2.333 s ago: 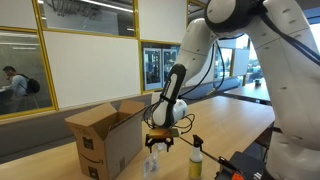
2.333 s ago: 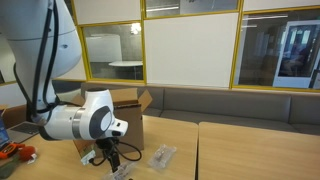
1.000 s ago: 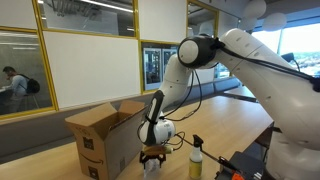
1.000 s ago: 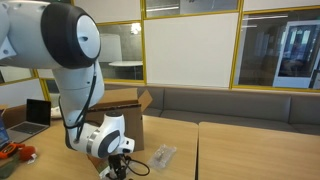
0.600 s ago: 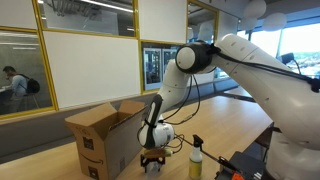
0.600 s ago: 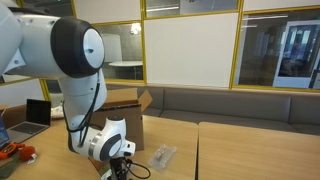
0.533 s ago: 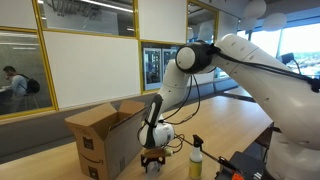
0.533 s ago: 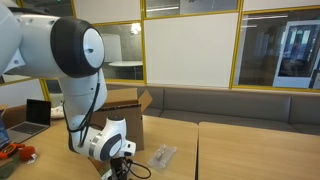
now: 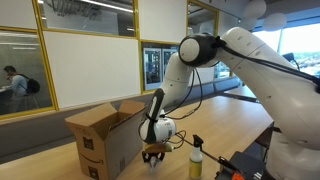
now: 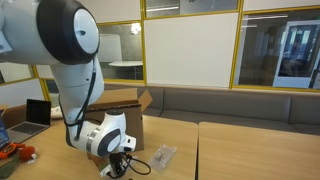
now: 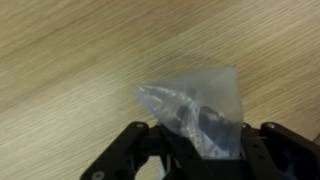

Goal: Put the plastics and the bottle in the box respectively

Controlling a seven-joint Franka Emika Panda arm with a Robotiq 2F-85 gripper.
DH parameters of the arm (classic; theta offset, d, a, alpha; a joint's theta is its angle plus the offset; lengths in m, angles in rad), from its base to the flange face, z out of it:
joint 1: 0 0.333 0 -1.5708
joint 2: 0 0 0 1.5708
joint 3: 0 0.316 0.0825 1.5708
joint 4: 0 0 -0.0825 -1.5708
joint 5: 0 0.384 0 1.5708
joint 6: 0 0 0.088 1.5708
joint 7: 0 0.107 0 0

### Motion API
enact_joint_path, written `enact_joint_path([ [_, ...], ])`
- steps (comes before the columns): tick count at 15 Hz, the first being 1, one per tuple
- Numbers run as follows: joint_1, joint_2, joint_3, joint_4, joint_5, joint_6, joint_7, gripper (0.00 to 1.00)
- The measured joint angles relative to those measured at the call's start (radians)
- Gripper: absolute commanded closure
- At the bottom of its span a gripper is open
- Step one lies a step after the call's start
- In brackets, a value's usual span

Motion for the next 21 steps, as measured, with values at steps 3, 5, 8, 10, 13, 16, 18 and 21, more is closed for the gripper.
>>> enact_joint_path([
  [3, 0.014, -0.109, -0.023, -0.098, 0.004, 0.008, 0.001, 0.93],
  [5, 0.052, -0.207, -0.072, -0.172, 0.004, 0.006, 0.008, 0.93],
  [8, 0.160, -0.364, -0.198, -0.273, -0.042, -0.012, 0.057, 0.93],
  [10, 0.266, -0.463, -0.323, -0.319, -0.159, -0.042, 0.150, 0.93],
  [13, 0.435, -0.594, -0.522, -0.335, -0.418, -0.134, 0.346, 0.93],
  [16, 0.497, -0.712, -0.576, -0.302, -0.670, -0.269, 0.530, 0.93],
  [18, 0.406, -0.780, -0.447, -0.264, -0.773, -0.380, 0.611, 0.93],
  [21, 0.278, -0.842, -0.242, -0.207, -0.788, -0.508, 0.625, 0.93],
])
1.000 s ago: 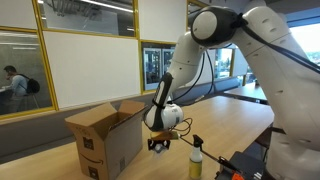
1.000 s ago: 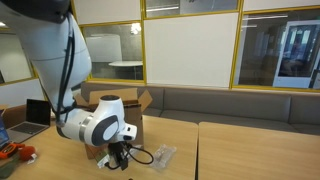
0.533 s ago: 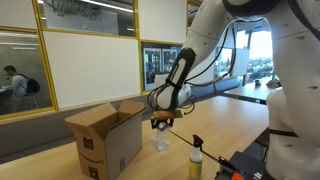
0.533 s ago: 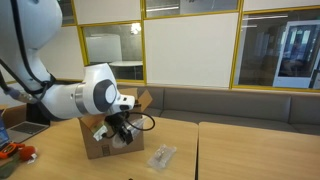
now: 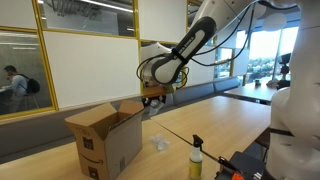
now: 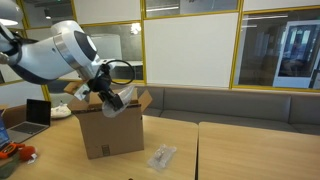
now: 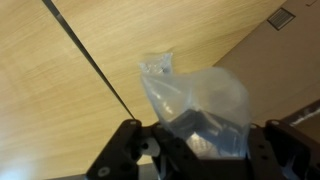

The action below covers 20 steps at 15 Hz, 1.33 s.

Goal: Put the plastics and the bottle in the box respectively

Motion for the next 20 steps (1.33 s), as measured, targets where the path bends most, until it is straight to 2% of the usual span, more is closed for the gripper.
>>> enact_joint_path([
  [3, -0.078, -0.010, 0.140, 0.060, 0.002, -0.055, 0.000, 0.93],
  [7, -0.134, 0.018, 0.231, 0.119, 0.002, -0.050, -0.003, 0.93],
  [13, -0.170, 0.127, 0.255, 0.193, 0.001, 0.074, -0.016, 0.93],
  [20, -0.177, 0.376, 0.241, 0.331, 0.045, 0.219, -0.089, 0.93],
])
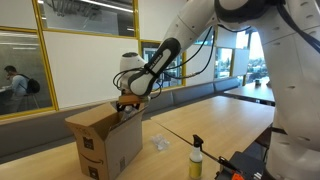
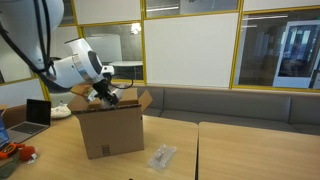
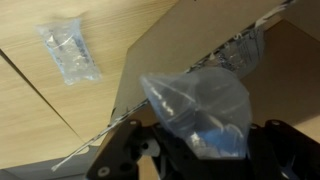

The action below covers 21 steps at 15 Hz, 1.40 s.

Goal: Put the plastics and the bottle in the box respectively

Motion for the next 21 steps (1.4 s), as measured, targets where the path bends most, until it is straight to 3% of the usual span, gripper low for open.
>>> enact_joint_path([
  [3, 0.011, 0.107, -0.003, 0.081, 0.063, 0.011, -0.066, 0.93],
  [4, 0.018, 0.136, -0.004, 0.107, 0.084, 0.011, -0.087, 0.88],
  [5, 0.026, 0.163, -0.006, 0.133, 0.104, 0.010, -0.106, 0.64],
  [7, 0.041, 0.210, -0.012, 0.181, 0.149, 0.005, -0.147, 0.62],
  [15, 0.086, 0.261, -0.055, 0.246, 0.230, -0.042, -0.223, 0.01],
  [21, 0.111, 0.225, -0.111, 0.245, 0.229, -0.099, -0.223, 0.00],
])
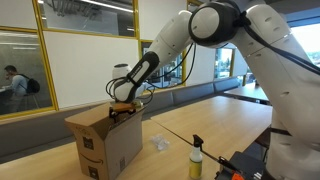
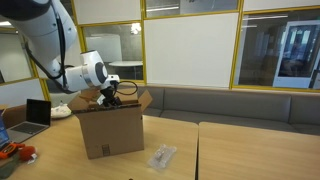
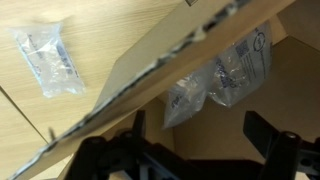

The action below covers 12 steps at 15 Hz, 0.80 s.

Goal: Put the plastics and the bottle in the box respectively

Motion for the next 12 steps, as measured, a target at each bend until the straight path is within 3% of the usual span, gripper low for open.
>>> enact_joint_path([
  [6, 0.031, -0.171, -0.058, -0.049, -0.081, -0.140, 0.050, 0.00],
  [12, 0.003, -0.423, -0.057, -0.221, -0.231, -0.276, 0.184, 0.00],
])
